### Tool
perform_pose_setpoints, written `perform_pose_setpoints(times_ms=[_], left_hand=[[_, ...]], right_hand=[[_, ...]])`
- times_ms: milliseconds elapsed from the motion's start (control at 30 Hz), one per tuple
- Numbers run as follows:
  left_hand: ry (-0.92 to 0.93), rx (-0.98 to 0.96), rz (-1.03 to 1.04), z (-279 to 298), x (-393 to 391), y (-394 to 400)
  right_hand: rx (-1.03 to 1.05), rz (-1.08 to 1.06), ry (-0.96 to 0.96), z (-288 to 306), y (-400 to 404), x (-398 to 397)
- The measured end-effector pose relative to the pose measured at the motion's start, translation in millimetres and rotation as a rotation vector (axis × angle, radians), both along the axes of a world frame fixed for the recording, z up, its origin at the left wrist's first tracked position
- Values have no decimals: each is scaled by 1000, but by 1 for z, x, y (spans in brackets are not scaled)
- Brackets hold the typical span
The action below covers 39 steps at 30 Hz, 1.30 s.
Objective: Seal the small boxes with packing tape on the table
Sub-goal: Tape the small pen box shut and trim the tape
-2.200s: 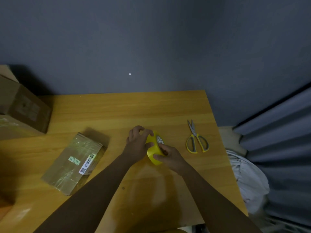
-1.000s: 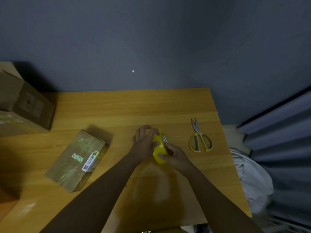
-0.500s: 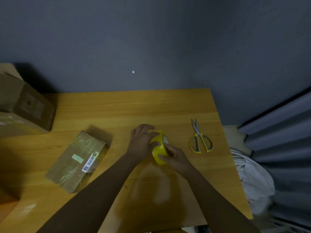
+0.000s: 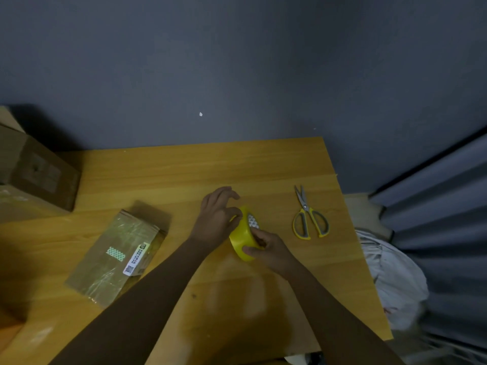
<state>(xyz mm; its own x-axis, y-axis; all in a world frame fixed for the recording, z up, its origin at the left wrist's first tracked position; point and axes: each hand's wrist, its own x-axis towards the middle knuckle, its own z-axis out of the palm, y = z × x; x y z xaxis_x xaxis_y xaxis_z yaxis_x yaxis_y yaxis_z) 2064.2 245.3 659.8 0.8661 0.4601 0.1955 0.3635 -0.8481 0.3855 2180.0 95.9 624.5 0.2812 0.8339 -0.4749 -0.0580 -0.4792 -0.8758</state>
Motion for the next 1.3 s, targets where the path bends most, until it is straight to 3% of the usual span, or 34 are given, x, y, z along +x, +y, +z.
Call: perform_pose_setpoints(times_ms=[267,433,533,700,967,1133,1300], left_hand=[[-71,200,-164,0,15,3],[-5,176,-306,1,18,17],[40,41,-349,-2,12,24],[46,-367,-232,-7,0,20],[99,-379,-162,-3,7,10],[-90,-462,56,13,-3,-4],[-225,-486,150,43,-36,2]], right_hand=[[6,17,-8,1,-3,7],[3,35,0,-1,-4,11],[6,52,1,0,-2,14],[-14,116,-30,3,3,17],[-26,115,-44,12,6,16],[29,76,-77,42,18,15],[142,140,-231,87,39,9]])
